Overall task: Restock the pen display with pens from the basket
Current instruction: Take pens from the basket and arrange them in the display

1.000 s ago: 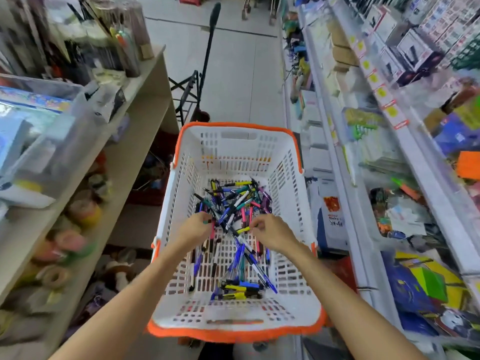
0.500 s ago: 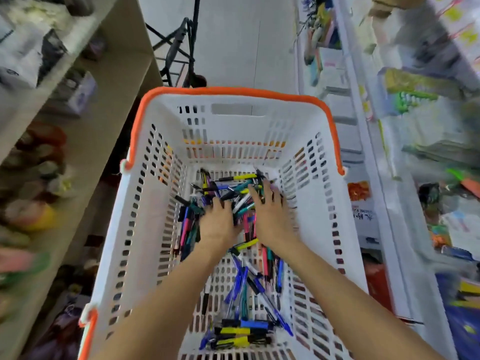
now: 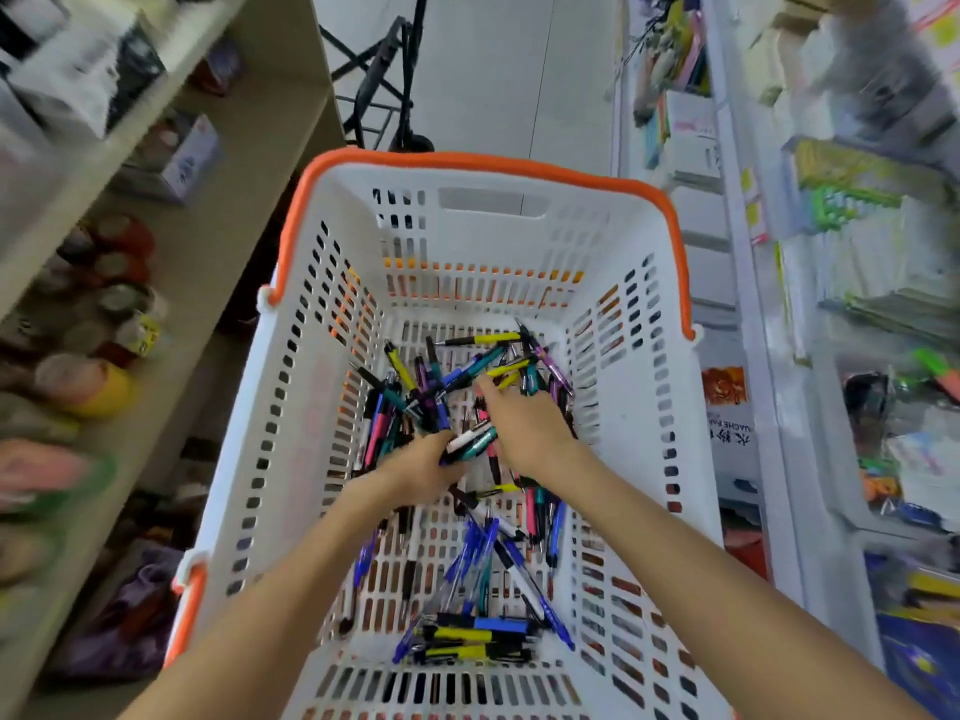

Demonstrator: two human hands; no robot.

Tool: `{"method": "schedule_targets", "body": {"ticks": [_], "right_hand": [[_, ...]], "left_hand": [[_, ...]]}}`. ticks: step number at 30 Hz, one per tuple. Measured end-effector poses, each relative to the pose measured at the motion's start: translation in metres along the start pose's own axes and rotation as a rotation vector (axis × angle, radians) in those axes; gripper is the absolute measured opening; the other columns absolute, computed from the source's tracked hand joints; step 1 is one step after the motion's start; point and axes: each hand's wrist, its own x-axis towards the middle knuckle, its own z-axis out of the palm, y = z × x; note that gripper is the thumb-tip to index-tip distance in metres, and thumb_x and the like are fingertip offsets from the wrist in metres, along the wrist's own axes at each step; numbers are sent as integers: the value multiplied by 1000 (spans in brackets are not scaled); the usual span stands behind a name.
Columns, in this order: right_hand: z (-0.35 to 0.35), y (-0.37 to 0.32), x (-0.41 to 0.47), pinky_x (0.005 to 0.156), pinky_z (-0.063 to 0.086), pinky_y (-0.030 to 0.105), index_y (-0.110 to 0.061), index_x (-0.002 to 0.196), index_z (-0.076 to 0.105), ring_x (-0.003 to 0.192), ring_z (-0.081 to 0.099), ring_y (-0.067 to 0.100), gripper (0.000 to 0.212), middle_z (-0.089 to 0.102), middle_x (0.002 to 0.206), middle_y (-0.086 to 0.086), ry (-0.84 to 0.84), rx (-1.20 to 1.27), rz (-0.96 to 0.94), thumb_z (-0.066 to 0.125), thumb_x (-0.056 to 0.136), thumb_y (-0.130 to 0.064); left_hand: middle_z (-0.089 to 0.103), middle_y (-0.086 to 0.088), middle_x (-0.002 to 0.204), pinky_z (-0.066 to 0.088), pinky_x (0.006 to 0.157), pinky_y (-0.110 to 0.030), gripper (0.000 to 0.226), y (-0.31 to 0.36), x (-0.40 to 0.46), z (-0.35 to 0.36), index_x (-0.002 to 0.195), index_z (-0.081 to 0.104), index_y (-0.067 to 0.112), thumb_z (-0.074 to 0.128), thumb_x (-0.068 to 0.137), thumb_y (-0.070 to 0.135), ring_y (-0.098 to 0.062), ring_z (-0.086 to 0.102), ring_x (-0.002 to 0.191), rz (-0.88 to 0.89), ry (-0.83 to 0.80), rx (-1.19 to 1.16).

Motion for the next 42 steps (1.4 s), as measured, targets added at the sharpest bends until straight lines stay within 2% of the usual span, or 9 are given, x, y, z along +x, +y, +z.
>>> {"method": "schedule_targets", "body": {"ticks": [3, 9, 13, 19, 26, 32, 36, 39, 42], "right_hand": [[-8, -8, -7, 63, 44, 39, -15, 138, 29, 81, 55, 29, 62, 48, 97, 10, -156, 286, -27, 63, 87, -8], [26, -13, -29, 85, 49, 42, -17, 129, 48, 88, 53, 23, 41, 50, 115, 8, -436, 742, -66, 62, 91, -18], [61, -21, -37, 88, 52, 39, -25, 145, 26, 112, 53, 28, 77, 21, 145, 8, -181, 612, 161, 70, 83, -12], [77, -35, -37, 109, 26, 41, -12, 149, 15, 138, 24, 28, 91, 21, 152, 10, 338, 261, 515, 63, 82, -51], [83, -46, -21, 105, 30, 47, -11, 150, 5, 135, 34, 29, 73, 29, 150, 14, 178, 307, 425, 43, 96, -42], [73, -37, -7, 106, 28, 45, -9, 150, 0, 128, 43, 30, 97, 14, 153, 15, 91, 346, 430, 56, 86, -54], [64, -29, 0, 104, 28, 40, -3, 141, 27, 130, 29, 29, 84, 30, 142, 14, 144, 38, 384, 52, 85, -61], [63, -34, 3, 93, 40, 39, 0, 145, 21, 126, 42, 34, 69, 14, 152, 20, -41, 256, 343, 49, 95, -39], [60, -41, 6, 76, 43, 36, -1, 146, 18, 112, 54, 36, 63, -5, 157, 19, -153, 404, 347, 51, 96, -17]], "left_hand": [[45, -1, 75, 34, 52, -21, 36, -1, -20, 5, 131, 40, 3, 46, 100, 20, -12, 41, 58, -2, -57, -255], [42, 4, 73, 31, 42, -11, 41, -7, -58, 16, 140, 32, 8, 41, 102, 20, -7, 37, 55, -68, -163, -264], [44, 3, 72, 32, 45, -18, 47, -21, -54, 24, 144, 28, 15, 43, 101, 26, -8, 41, 57, -139, -72, -175], [54, -2, 84, 43, 59, -31, 43, -43, -34, 48, 118, 48, 12, 34, 99, 48, -23, 58, 72, -185, 315, 132], [65, -3, 84, 52, 63, -31, 32, -26, -16, 44, 110, 51, 16, 46, 95, 44, -24, 64, 73, -154, 411, 214], [46, 2, 60, 34, 49, -26, 34, -17, 2, 19, 82, 52, 18, 42, 97, 47, -19, 50, 59, -147, 378, 374], [52, -3, 74, 44, 60, -31, 40, -21, 8, 16, 109, 54, 8, 44, 98, 45, -28, 61, 76, -156, 364, 346], [51, -5, 78, 39, 55, -32, 58, -15, 16, 14, 137, 33, 2, 42, 98, 45, -29, 61, 79, -146, 334, 294], [56, -12, 88, 40, 63, -32, 44, -8, 26, 19, 111, 46, 4, 42, 98, 46, -34, 61, 89, -159, 226, 54]]}}
